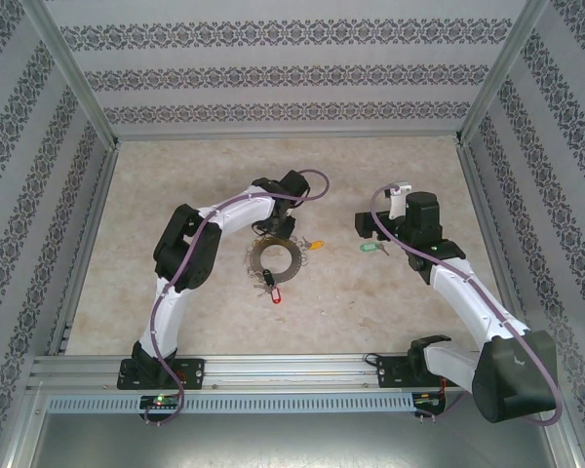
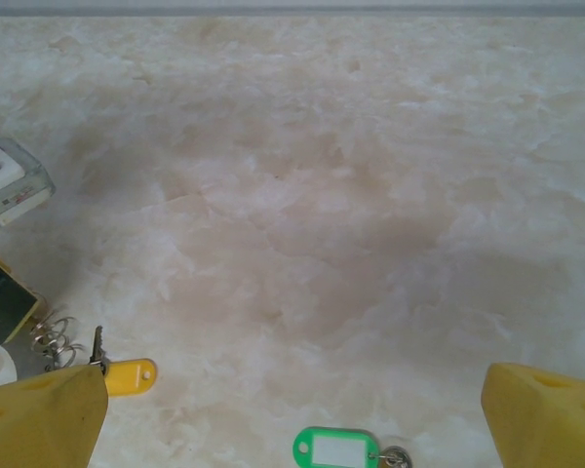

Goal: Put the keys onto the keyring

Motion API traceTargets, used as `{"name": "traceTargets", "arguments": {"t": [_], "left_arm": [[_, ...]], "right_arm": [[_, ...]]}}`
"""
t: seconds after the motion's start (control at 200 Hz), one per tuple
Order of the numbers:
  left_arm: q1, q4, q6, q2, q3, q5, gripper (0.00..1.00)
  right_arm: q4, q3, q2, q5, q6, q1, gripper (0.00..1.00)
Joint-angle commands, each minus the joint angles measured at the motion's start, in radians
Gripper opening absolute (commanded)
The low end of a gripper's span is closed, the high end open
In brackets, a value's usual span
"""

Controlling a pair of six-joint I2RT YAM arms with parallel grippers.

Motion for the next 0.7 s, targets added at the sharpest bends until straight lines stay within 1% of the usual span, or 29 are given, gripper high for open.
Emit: {"name": "traceTargets", "arguments": {"t": [0.0,0.125,0.255,0.355,0.49,0.694], "left_arm": [[-0.009,-0.059,-0.007,0.001,0.010,-0.033,0.40],[-0.009,-0.063,-0.003,-0.022,-0.006,-0.013,0.40],[-0.008,-0.056,-0.001,-0.075,-0.041,0.023,0.44],[-0.003,-0.059,-0.009,-0.106,-0.054,0.034,0.44],[0.019,-0.031,-0.036,-0.139,-0.080,0.083,0.43],[0.026,-0.037,-0.036,-0.118,-0.070,0.069,0.41]], "right_arm": [[0.005,-0.009,-0.019,0.004,-0.023,-0.009,0.98],[0.007,-0.010,-0.019,0.000,-0.024,-0.011,0.98],[0.008,-0.016,-0.024,-0.003,-0.026,-0.011,0.98],[0.010,-0.017,-0.015,-0.008,-0.024,-0.010,0.98],[0.006,-0.009,0.002,-0.027,-0.018,-0.010,0.98],[0.004,-0.006,0.006,-0.026,-0.014,-0.005,0.98]]}}
